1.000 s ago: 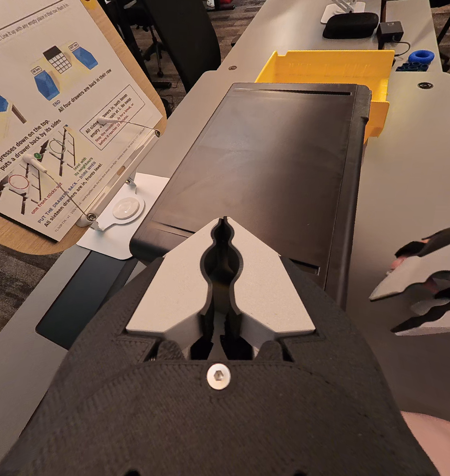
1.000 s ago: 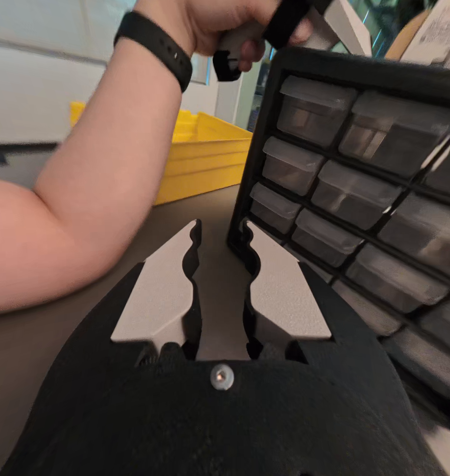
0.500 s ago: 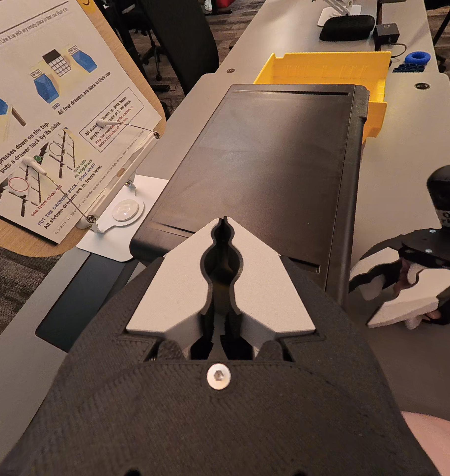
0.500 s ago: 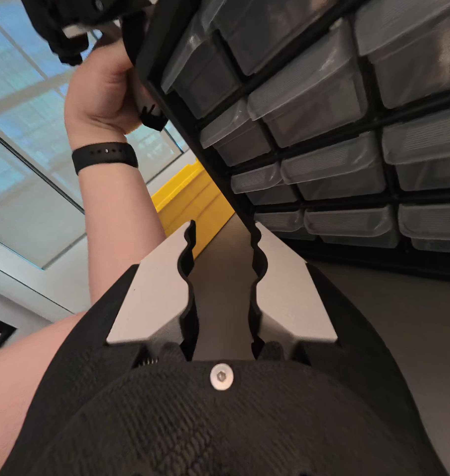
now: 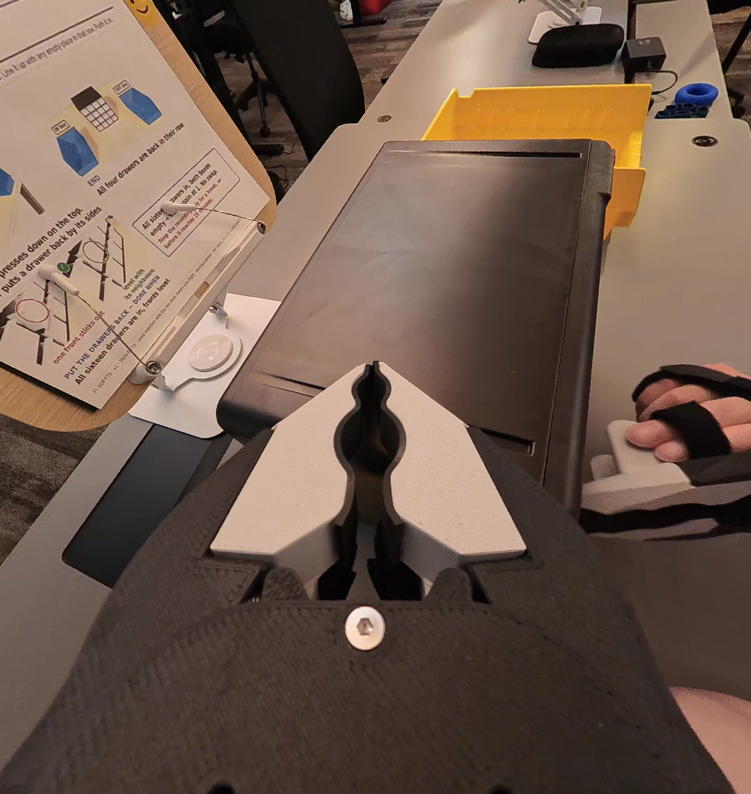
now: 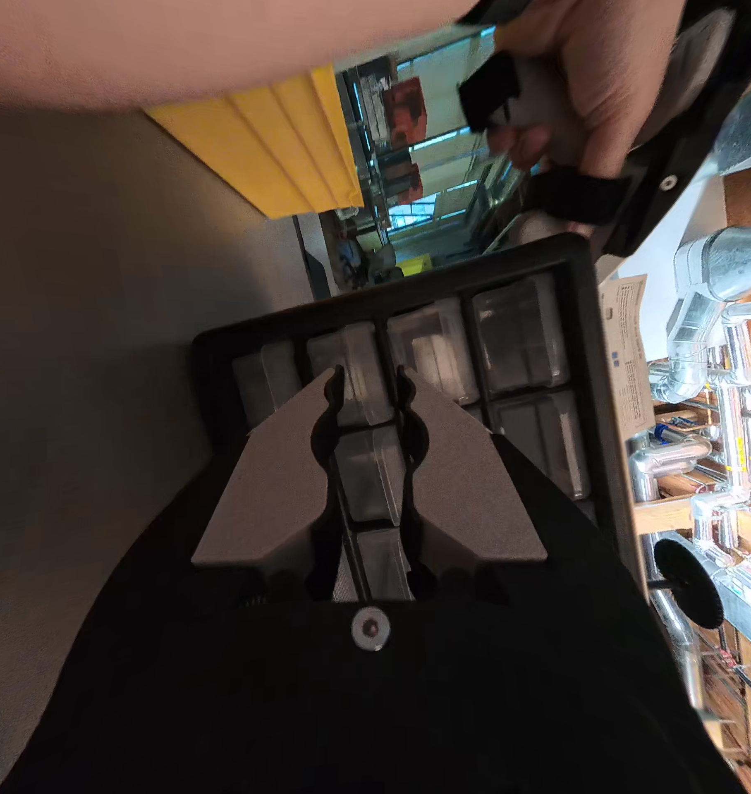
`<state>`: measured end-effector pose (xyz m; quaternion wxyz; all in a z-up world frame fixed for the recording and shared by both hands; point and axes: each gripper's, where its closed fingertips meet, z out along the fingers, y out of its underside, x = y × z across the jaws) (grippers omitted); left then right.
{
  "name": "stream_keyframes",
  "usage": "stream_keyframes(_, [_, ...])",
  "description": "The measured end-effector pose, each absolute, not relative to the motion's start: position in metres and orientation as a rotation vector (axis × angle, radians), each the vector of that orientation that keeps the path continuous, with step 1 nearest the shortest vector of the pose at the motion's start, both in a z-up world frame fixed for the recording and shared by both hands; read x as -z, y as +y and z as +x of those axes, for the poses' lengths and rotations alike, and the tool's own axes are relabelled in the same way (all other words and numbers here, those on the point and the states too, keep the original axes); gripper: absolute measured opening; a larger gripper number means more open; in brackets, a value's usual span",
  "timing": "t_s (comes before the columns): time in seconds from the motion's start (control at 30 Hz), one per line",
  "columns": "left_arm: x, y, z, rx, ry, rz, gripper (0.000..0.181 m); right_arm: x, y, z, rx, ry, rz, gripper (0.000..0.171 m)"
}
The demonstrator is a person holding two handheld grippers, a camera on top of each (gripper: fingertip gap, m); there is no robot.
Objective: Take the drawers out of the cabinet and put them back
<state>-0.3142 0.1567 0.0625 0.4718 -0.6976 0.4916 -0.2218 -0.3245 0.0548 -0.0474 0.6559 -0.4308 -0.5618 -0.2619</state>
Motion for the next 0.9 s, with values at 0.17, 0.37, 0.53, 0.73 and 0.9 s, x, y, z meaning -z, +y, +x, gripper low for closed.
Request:
stream_keyframes(0.17, [-0.062,0.157,-0.314,0.541,1.207,-1.707,0.000,0.055,0.065,-0.325,0.699,-1.296,-0.929,0.017])
stream_keyframes(0.37, [-0.062,0.157,-0.314,0.545,1.206,-1.706,0.000,0.058,0.073,-0.323,0.781,-1.292,-0.873,0.017])
stream_keyframes(0.53, [-0.062,0.157,-0.314,0.551,1.205,-1.706,0.000,0.056,0.076,-0.324,0.801,-1.282,-0.848,0.017])
stream_keyframes(0.73, [-0.062,0.157,-0.314,0.545,1.206,-1.705,0.000,0.054,0.077,-0.327,0.839,-1.283,-0.780,0.011])
stream_keyframes(0.9, [-0.063,0.157,-0.314,0.549,1.205,-1.706,0.000,0.051,0.077,-0.326,0.839,-1.273,-0.759,0.007])
